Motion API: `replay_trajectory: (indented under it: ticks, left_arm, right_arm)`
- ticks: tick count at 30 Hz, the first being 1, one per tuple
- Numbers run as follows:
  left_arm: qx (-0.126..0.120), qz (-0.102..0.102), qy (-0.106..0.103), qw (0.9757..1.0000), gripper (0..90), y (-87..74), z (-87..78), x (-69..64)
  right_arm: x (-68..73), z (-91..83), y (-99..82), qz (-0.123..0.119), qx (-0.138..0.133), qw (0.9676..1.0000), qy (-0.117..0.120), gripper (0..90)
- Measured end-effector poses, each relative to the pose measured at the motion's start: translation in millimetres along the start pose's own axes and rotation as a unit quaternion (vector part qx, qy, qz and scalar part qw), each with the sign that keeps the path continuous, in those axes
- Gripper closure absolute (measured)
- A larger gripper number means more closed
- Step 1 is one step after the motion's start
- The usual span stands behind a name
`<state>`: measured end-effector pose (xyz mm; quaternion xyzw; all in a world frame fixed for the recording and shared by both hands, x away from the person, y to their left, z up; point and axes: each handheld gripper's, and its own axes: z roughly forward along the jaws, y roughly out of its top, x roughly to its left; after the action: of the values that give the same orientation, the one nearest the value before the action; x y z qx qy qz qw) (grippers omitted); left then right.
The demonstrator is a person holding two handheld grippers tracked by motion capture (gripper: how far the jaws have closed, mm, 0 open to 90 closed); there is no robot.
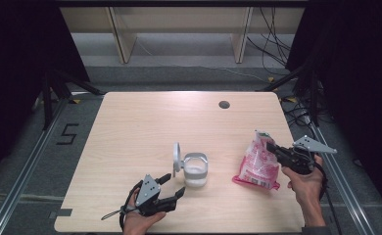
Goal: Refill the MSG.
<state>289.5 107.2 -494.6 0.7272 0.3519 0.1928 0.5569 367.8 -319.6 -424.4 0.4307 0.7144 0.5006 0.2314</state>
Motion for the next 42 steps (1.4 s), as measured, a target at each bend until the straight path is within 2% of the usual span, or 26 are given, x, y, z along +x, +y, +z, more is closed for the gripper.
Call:
replay_trajectory:
  ticks: [2, 4, 5, 6, 7, 14, 17, 19, 20, 21, 22, 23, 31, 32, 33, 37, 38, 39, 40, 42]
  left_arm:
    - [0.000, 0.000, 0.001, 1.0000, 33.2, 0.0, -0.1, 0.3]
    - [-0.002, -0.001, 0.001, 1.0000, 33.2, -0.1, -0.2, 0.5]
    - [-0.002, -0.001, 0.001, 1.0000, 33.3, 0.0, -0.5, 0.7]
    - [0.000, 0.001, 0.000, 1.0000, 33.2, 0.1, -0.8, 1.2]
    - [0.000, 0.001, 0.000, 1.0000, 33.2, 0.1, -0.8, 1.2]
    - [-0.004, 0.000, -0.003, 1.0000, 33.1, 0.1, -0.6, 1.9]
    - [-0.005, 0.000, -0.002, 1.0000, 33.1, 0.1, -0.7, 2.3]
    - [-0.003, 0.002, -0.001, 1.0000, 33.1, 0.2, -1.1, 2.9]
    - [-0.005, -0.002, 0.000, 1.0000, 33.1, -0.1, -1.1, 2.9]
    - [-0.006, -0.002, 0.000, 1.0000, 33.1, -0.1, -1.2, 2.9]
    - [-0.006, -0.002, 0.001, 1.0000, 33.0, -0.1, -1.3, 3.0]
    - [-0.006, -0.002, 0.001, 1.0000, 33.1, -0.1, -1.3, 3.0]
    - [-0.003, -0.001, 0.004, 1.0000, 32.2, -0.4, -1.6, 5.2]
    - [0.000, 0.000, 0.007, 1.0000, 32.2, 0.1, -2.7, 5.2]
    - [0.000, 0.000, 0.007, 1.0000, 32.2, 0.1, -2.7, 5.2]
    - [-0.002, -0.001, 0.008, 1.0000, 32.2, 0.5, -3.5, 5.7]
    - [-0.001, -0.001, 0.009, 1.0000, 32.2, 0.8, -4.0, 6.2]
    - [0.000, 0.001, 0.008, 1.0000, 32.2, 0.9, -4.2, 6.9]
    - [0.002, 0.003, 0.009, 1.0000, 32.1, 0.9, -4.7, 7.8]
    - [-0.003, -0.001, 0.010, 0.9999, 32.0, 0.6, -4.3, 9.1]
  right_arm:
    - [0.1, 3.4, -1.8, 0.007, 0.005, 1.0000, -0.003, 90.0]
    - [-2.4, 6.9, -4.0, -0.001, 0.009, 0.9999, -0.005, 90.0]
    - [-5.5, 8.2, -4.7, -0.013, 0.012, 0.9998, -0.008, 90.0]
    - [-3.5, 8.2, -5.7, 0.002, 0.018, 0.9998, -0.011, 90.0]
    - [-5.6, 8.8, -6.0, -0.007, 0.019, 0.9997, -0.012, 90.0]
    - [-10.4, 12.9, -12.8, 0.012, 0.033, 0.9992, -0.022, 90.0]
    - [-17.3, 15.2, -15.0, -0.010, 0.027, 0.9992, -0.029, 90.0]
    - [-17.1, 15.1, -15.3, -0.004, 0.027, 0.9992, -0.031, 90.0]
    - [-15.9, 15.2, -16.4, 0.013, 0.034, 0.9989, -0.029, 89.9]
    - [-18.6, 16.1, -17.0, 0.002, 0.029, 0.9991, -0.030, 89.8]
    - [-19.3, 16.4, -18.0, 0.011, 0.033, 0.9990, -0.027, 89.6]
    - [-17.5, 16.3, -19.2, 0.026, 0.033, 0.9985, -0.036, 89.6]
    - [-18.7, 15.6, -19.8, 0.028, 0.038, 0.9979, -0.045, 88.5]
    - [-21.4, 16.2, -19.9, 0.013, 0.034, 0.9983, -0.046, 88.3]
    - [-20.1, 15.9, -20.5, 0.028, 0.031, 0.9980, -0.047, 87.8]
    - [-23.3, 16.6, -22.8, 0.031, 0.030, 0.9975, -0.057, 86.2]
    - [-24.9, 16.2, -24.6, 0.039, 0.036, 0.9964, -0.066, 84.7]
    - [-27.6, 16.4, -25.2, 0.031, 0.032, 0.9971, -0.062, 84.1]
    - [-26.3, 16.3, -26.2, 0.046, 0.034, 0.9962, -0.065, 83.6]
    - [-29.7, 16.6, -27.5, 0.036, 0.034, 0.9963, -0.070, 82.0]
